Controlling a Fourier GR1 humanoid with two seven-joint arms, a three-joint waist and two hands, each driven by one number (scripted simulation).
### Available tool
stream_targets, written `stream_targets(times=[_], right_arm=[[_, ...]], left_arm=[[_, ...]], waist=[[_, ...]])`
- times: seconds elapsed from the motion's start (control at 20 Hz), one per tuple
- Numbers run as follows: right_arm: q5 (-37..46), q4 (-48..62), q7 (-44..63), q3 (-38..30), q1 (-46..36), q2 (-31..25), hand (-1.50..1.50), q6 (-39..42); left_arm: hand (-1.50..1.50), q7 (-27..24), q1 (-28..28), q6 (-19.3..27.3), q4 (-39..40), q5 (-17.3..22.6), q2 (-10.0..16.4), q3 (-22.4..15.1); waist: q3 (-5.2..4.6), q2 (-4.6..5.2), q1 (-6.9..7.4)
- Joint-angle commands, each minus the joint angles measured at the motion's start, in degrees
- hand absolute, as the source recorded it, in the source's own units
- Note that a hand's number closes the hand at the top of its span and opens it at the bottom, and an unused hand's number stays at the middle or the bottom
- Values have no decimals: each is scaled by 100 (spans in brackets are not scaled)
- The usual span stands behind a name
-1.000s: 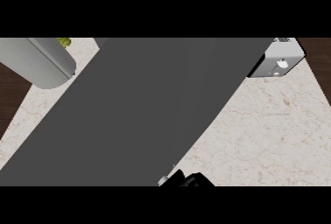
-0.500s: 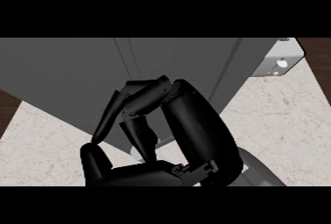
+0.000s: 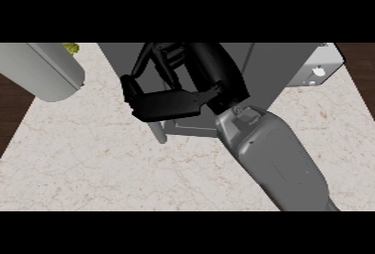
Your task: Pick up the bottled water, place it into the cabinet and close the cabinet
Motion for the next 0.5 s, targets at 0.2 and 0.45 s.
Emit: stream_targets(times=[0.2,0.45], right_arm=[[-62,1732,-985,-544,-286,-134,150,449],[-20,2010,-1091,-605,-306,-324,150,383]], left_arm=[[150,206,-131,-208,123,318,99,340],[150,155,-157,-216,58,106,-101,117]], waist=[[-5,90,69],[-8,124,103]])
